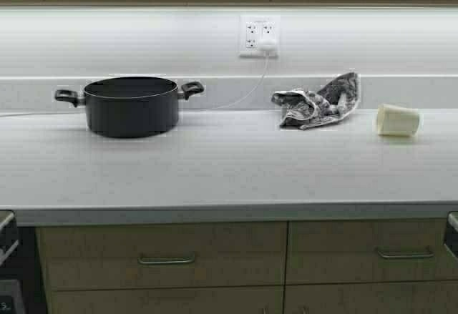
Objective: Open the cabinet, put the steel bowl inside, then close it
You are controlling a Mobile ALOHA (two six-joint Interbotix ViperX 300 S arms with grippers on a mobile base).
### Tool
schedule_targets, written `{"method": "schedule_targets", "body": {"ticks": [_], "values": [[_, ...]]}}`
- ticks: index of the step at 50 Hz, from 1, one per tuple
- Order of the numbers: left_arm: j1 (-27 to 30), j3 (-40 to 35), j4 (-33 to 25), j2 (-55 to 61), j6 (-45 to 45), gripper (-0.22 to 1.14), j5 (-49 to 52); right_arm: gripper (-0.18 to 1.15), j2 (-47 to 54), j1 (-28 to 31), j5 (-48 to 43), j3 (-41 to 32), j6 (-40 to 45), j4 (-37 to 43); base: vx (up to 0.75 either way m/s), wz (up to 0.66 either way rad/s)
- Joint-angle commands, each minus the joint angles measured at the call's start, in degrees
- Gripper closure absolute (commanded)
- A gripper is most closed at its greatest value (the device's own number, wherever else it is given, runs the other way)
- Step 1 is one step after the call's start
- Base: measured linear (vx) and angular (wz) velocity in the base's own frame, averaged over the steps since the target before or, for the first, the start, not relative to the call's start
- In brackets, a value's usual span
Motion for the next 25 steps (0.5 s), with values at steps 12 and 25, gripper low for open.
{"method": "schedule_targets", "body": {"ticks": [12,25], "values": [[-0.1,0.0,0.0,-0.5,0.0,0.87,-0.5,0.91,-1.2,0.1,-0.2,-0.2,-0.4,-0.2,0.0,0.0],[-0.1,0.0,0.0,-0.3,0.1,0.87,-0.7,0.91,-1.2,0.1,-0.1,-0.2,-0.8,-0.2,0.0,0.0]]}}
